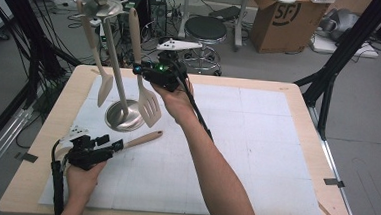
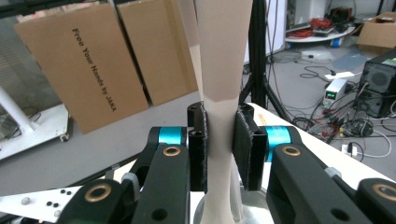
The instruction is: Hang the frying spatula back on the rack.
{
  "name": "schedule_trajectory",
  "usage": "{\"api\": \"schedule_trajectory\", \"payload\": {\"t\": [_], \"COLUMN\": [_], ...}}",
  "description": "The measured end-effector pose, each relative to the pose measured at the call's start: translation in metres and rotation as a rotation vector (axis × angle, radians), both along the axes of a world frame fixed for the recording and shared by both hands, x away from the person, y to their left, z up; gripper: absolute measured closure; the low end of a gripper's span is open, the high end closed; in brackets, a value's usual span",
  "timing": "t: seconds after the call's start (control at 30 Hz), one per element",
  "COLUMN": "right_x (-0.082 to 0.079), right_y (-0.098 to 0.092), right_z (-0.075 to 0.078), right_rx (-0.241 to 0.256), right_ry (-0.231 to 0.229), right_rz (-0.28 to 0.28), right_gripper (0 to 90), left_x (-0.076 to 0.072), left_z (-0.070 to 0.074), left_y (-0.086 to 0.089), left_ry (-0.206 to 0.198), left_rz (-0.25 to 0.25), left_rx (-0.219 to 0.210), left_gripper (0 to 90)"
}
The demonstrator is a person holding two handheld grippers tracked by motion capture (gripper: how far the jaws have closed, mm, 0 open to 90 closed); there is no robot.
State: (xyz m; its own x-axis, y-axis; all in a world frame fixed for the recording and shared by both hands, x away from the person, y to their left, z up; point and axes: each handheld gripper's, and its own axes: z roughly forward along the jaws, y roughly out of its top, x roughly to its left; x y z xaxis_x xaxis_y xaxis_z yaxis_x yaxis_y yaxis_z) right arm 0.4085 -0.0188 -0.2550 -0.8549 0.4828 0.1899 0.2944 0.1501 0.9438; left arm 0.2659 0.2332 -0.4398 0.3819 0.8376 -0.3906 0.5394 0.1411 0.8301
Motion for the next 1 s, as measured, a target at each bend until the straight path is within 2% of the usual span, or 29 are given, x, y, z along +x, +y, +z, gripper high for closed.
{"api": "schedule_trajectory", "payload": {"t": [0.37,0.63,0.73,0.87,0.9,0.93,0.97,1.0], "right_x": [0.009,0.015,0.016,0.014,0.014,0.013,0.012,0.012], "right_y": [0.002,0.007,0.013,0.015,0.016,0.016,0.015,0.013], "right_z": [0.000,0.002,0.001,-0.001,-0.002,-0.002,-0.002,-0.002], "right_rx": [-0.003,-0.037,-0.069,-0.058,-0.052,-0.049,-0.042,-0.025], "right_ry": [0.029,0.038,0.044,0.051,0.050,0.042,0.028,0.016], "right_rz": [0.022,0.043,0.063,0.059,0.054,0.044,0.016,-0.017], "right_gripper": [77.5,77.5,77.5,77.0,75.7,68.5,57.0,51.3], "left_x": [-0.001,-0.001,-0.001,-0.002,-0.002,-0.002,-0.002,-0.003], "left_z": [0.000,0.000,0.000,0.000,0.000,0.001,0.001,0.001], "left_y": [0.001,0.001,0.001,0.002,0.002,0.002,0.002,0.002], "left_ry": [-0.003,-0.004,-0.001,-0.005,-0.005,-0.006,-0.005,-0.004], "left_rz": [0.004,0.001,0.003,0.001,0.005,0.008,0.005,0.005], "left_rx": [-0.005,0.007,0.001,0.004,-0.001,-0.003,-0.002,-0.006], "left_gripper": [30.6,30.6,30.6,30.6,30.6,30.6,30.6,30.6]}}
